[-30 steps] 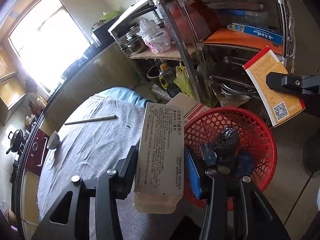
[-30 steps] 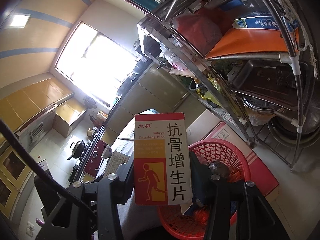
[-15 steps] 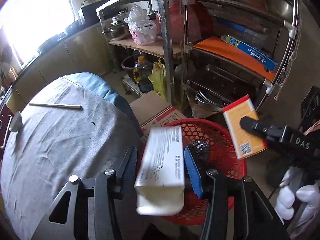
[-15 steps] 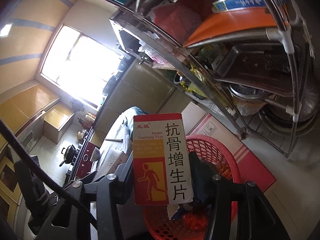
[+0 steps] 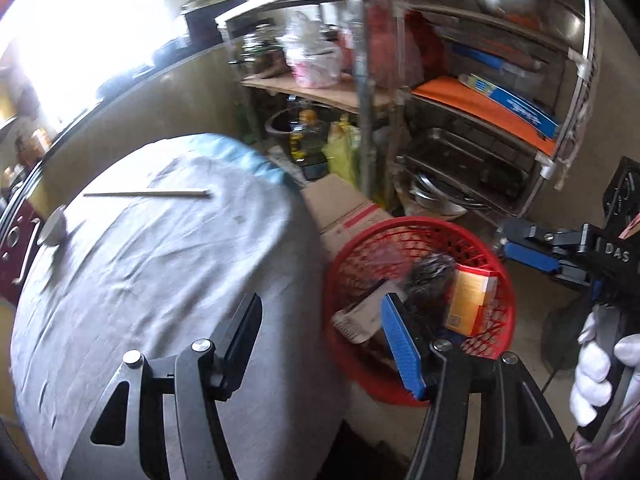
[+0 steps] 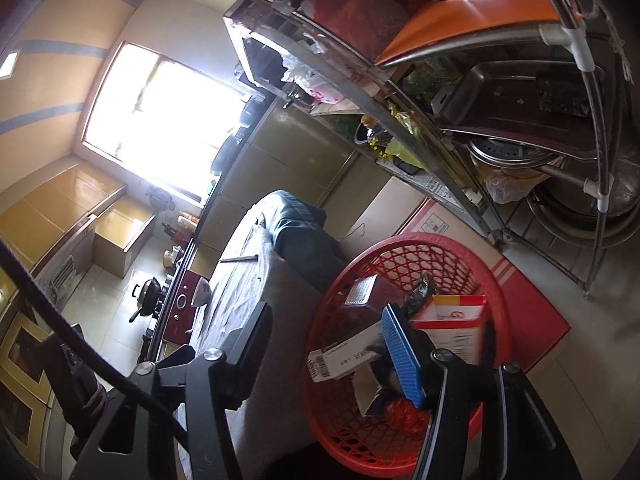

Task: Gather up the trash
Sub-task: 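Carry both medicine boxes over the red basket and open both tools, then move both open tools back over the table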

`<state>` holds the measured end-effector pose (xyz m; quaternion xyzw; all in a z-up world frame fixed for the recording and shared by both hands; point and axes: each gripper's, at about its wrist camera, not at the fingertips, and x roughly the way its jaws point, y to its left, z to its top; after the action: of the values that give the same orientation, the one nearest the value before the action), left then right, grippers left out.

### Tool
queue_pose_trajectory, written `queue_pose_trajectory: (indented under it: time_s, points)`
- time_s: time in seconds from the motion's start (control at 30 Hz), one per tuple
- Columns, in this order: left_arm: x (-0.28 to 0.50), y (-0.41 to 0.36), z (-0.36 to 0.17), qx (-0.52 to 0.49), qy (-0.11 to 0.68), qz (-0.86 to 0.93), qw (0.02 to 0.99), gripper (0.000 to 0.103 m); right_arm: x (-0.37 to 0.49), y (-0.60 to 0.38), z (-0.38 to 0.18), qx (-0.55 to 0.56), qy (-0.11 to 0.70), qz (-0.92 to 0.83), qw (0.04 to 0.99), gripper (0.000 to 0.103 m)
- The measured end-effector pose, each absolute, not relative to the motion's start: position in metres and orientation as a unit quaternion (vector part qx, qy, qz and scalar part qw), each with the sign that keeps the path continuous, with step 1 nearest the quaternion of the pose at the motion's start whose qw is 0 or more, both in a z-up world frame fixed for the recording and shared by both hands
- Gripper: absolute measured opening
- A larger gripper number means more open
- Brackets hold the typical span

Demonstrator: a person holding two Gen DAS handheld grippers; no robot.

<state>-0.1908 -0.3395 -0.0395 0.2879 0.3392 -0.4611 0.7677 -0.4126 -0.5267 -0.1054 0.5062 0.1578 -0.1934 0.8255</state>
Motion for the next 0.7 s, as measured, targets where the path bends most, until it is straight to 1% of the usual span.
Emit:
queue_pose_trajectory:
  time_s: [0.27,0.33,0.37,0.4,0.6,0.7]
  points:
    - [-0.157,-0.273,-0.027,0.277,0.332,-0.363,0.825,0.064,-0.376,-0.496,-0.080,0.472,0.178,-0.157,0.849,0.061]
    - [-0.152,-0.255,-0.023,0.273,0.323,-0.338,0.841,0.070,-0.362,-0.483,-0.073,0.457,0.189,-0.145,0.857,0.061]
    - [-0.150,-0.245,-0.019,0.268,0.316,-0.327,0.849,0.079,-0.354,-0.476,-0.069,0.449,0.194,-0.139,0.861,0.061]
    - [-0.149,-0.235,-0.016,0.262,0.308,-0.319,0.857,0.081,-0.347,-0.468,-0.065,0.437,0.201,-0.135,0.866,0.061]
    - [-0.142,-0.191,0.000,0.239,0.283,-0.286,0.883,0.082,-0.305,-0.416,-0.041,0.350,0.239,-0.116,0.898,0.061]
    - [-0.136,-0.169,0.007,0.227,0.277,-0.271,0.894,0.086,-0.288,-0.394,-0.035,0.326,0.249,-0.103,0.906,0.061]
